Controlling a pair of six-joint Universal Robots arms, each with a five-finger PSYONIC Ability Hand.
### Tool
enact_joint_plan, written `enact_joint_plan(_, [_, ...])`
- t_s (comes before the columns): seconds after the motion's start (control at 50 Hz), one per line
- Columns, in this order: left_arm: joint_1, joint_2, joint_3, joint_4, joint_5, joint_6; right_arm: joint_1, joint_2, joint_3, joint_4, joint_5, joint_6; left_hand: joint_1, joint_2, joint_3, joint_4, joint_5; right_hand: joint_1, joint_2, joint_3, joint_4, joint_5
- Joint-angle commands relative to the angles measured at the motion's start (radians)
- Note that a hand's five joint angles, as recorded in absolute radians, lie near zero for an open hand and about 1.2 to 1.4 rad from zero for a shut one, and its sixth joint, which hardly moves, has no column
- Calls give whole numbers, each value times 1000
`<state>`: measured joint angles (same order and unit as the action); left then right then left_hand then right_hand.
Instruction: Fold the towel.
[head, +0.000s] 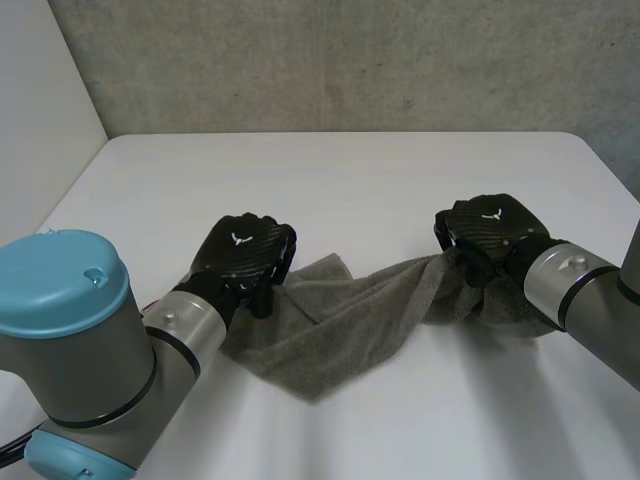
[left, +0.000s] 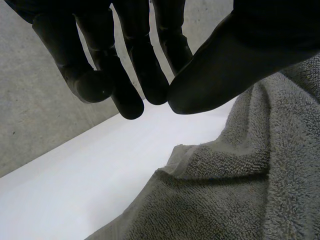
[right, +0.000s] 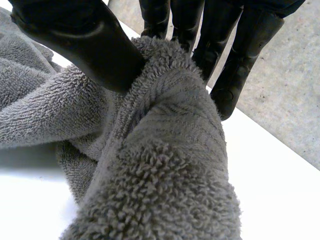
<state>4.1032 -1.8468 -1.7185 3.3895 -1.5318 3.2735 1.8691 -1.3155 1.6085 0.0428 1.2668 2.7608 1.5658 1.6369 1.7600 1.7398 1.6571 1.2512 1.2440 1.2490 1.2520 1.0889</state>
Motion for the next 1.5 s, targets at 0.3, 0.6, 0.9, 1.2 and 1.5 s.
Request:
enact_joint_plan(0.3, [39, -25, -58, 105, 127, -80, -42, -53, 169, -55, -41, -167, -383, -454, -577, -557, -649, -74, -67, -72, -75, -86])
enact_joint_plan(0.6, [51, -212, 142, 56, 144, 45, -79, -143, 143, 22, -58, -170, -1211, -1283, -1406, -1385, -1477, -77, -70, -75, -78, -89])
enact_joint_plan(0.9, [43, -440, 333, -21, 141, 224, -79, -142, 143, 23, -55, -170, -761, -832, -955, -935, -1026, -83, -76, -81, -84, -95])
enact_joint_plan(1.2, [55, -358, 653, -15, 31, 177, -53, -114, 42, -317, -37, -109, -170, -241, -364, -343, -435, -80, -73, -78, -81, -92])
enact_joint_plan(1.5, [114, -51, 598, 7, -91, -127, -33, -159, -18, -547, -15, 50, -170, -241, -364, -343, -435, -124, -117, -122, -125, -136])
